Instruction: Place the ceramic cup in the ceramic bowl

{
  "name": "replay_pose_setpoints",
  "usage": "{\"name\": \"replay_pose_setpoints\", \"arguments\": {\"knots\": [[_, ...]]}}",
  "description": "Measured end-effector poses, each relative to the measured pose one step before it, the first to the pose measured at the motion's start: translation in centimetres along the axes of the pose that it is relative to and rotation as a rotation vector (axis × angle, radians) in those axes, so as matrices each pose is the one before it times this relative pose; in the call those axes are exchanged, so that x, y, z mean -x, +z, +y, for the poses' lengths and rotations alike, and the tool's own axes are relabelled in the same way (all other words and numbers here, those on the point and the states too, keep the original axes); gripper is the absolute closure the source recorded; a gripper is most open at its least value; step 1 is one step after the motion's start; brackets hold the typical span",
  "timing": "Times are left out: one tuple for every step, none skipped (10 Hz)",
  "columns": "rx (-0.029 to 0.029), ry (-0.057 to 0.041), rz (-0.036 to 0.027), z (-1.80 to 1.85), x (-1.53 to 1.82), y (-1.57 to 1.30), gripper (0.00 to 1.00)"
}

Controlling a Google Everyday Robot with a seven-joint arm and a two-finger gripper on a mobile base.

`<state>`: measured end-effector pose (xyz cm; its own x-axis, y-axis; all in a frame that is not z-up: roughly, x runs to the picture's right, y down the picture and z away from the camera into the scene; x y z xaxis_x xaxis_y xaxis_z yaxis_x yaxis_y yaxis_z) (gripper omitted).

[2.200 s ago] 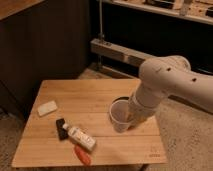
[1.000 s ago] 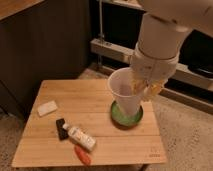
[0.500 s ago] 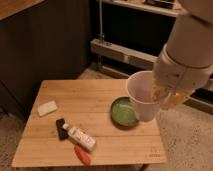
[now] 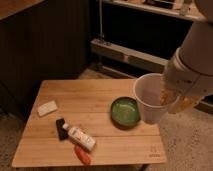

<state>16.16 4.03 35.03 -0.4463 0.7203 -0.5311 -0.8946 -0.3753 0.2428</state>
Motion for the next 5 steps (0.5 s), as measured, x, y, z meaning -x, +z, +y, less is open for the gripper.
{"name": "replay_pose_setpoints", "arguments": {"knots": [[0.00338, 0.01328, 0.00014, -0.424, -0.013, 0.311, 1.0], [0.00503, 0.00986, 0.00051, -0.358, 0.018, 0.429, 1.0], [0.00423, 0.00433, 0.00045, -0.119, 0.003, 0.352, 1.0], [0.00643, 0.00532, -0.00035, -0.07, -0.063, 0.382, 1.0], [0.00622, 0.01449, -0.00318, -0.43, -0.059, 0.274, 1.0]]}}
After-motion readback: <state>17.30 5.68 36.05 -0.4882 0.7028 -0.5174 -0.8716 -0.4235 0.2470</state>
